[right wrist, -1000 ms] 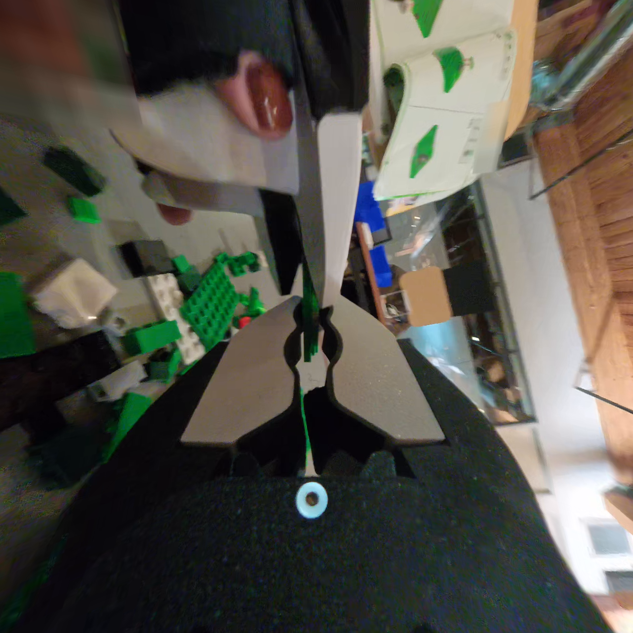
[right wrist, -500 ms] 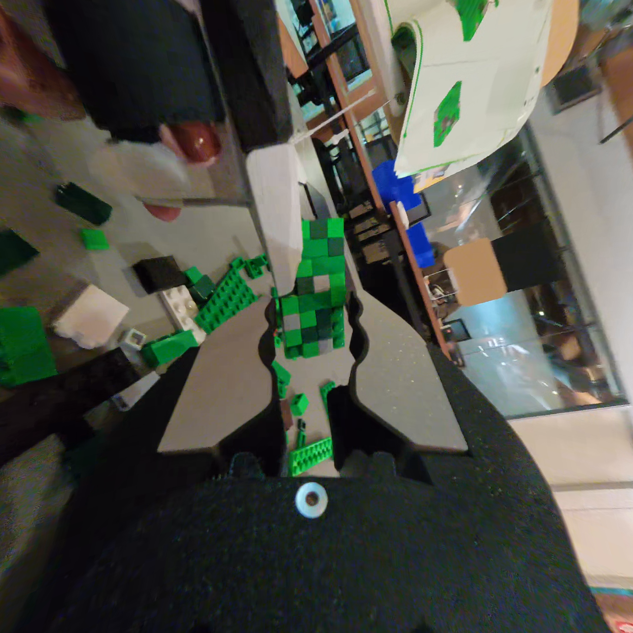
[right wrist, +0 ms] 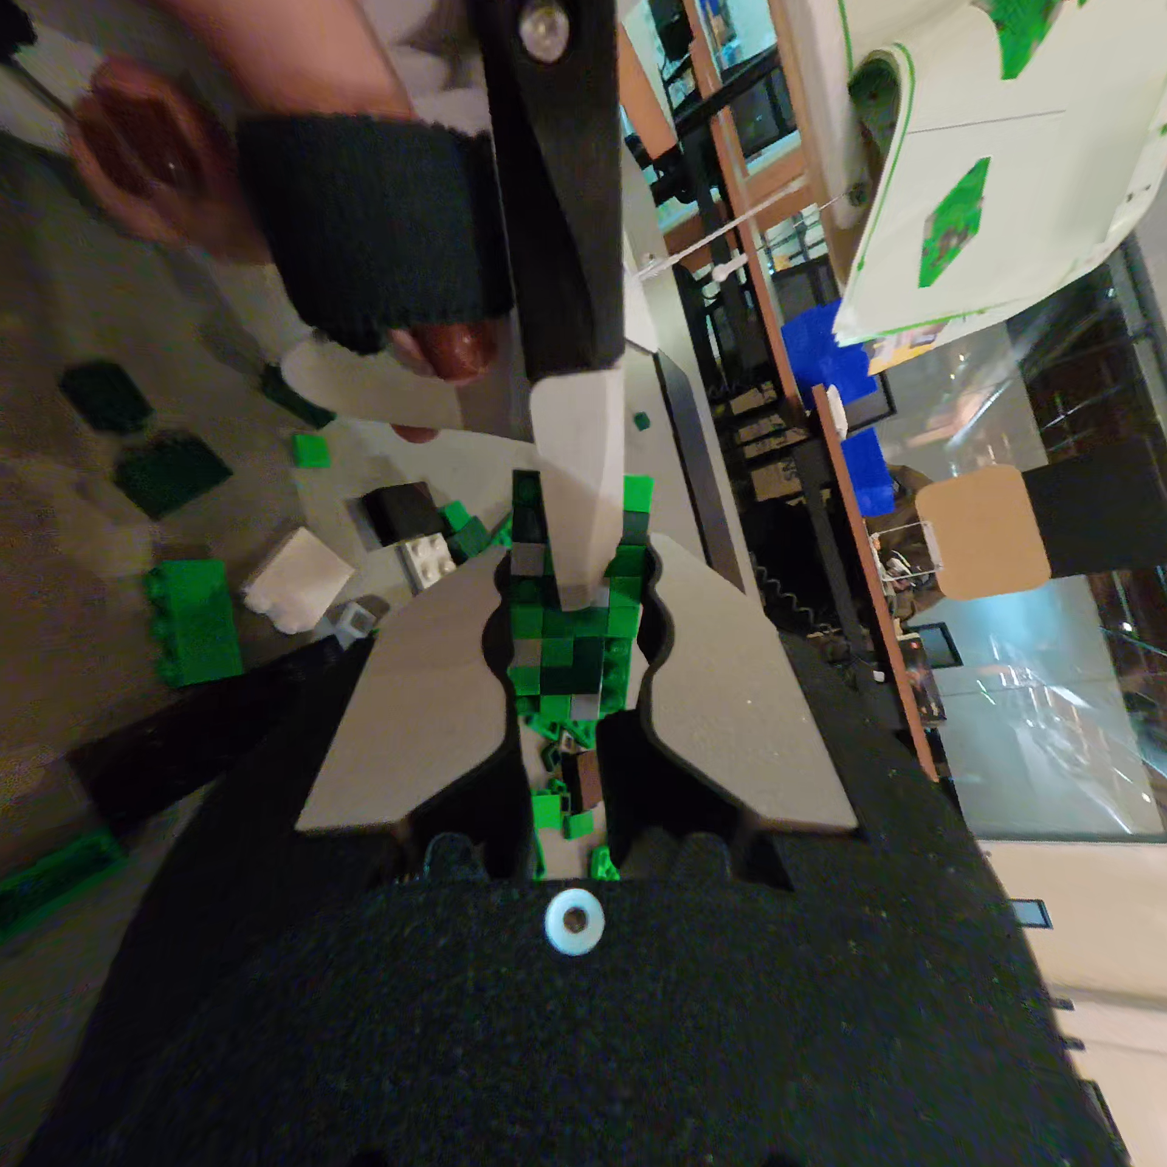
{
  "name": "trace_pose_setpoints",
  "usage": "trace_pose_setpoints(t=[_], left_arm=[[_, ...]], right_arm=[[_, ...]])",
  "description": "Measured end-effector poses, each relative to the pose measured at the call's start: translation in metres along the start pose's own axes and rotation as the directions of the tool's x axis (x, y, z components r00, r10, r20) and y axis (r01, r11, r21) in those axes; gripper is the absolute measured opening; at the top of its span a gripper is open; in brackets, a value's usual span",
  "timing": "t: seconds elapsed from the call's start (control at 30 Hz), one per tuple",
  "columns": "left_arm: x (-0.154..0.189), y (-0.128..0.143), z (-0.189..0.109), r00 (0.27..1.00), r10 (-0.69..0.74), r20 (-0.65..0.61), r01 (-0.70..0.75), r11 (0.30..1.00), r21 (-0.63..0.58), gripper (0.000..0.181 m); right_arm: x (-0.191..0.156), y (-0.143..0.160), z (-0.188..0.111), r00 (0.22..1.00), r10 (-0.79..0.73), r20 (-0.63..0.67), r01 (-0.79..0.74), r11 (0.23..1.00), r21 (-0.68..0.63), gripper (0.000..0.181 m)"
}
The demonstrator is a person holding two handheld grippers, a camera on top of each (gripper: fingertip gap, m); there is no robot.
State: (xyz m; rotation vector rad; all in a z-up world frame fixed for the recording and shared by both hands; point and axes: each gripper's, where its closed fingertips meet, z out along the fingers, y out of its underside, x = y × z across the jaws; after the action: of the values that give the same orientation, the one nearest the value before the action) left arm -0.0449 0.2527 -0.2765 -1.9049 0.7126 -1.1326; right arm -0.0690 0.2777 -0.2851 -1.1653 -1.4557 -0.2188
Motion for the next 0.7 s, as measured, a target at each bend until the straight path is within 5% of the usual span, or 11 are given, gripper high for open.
trace_pose_setpoints(t=[0.2,0.33,0.47,0.7], left_arm=[[-0.001,-0.002,-0.002,0.997,0.045,0.069,-0.044,0.999,-0.015,0.006],[-0.001,-0.001,-0.002,0.998,0.010,0.063,-0.010,1.000,-0.012,0.006],[0.001,-0.002,-0.002,0.998,0.021,0.059,-0.020,1.000,-0.011,0.006],[0.001,-0.002,-0.002,0.998,0.013,0.061,-0.012,1.000,-0.012,0.006]], right_arm=[[-0.004,0.008,0.003,0.986,0.151,0.074,-0.148,0.988,-0.050,0.042],[-0.002,0.010,0.004,0.993,0.110,0.048,-0.106,0.992,-0.068,0.034],[-0.005,0.013,0.007,0.994,0.099,0.045,-0.094,0.988,-0.119,0.051],[0.001,0.016,0.008,0.998,0.070,0.002,-0.069,0.986,-0.153,0.042]])
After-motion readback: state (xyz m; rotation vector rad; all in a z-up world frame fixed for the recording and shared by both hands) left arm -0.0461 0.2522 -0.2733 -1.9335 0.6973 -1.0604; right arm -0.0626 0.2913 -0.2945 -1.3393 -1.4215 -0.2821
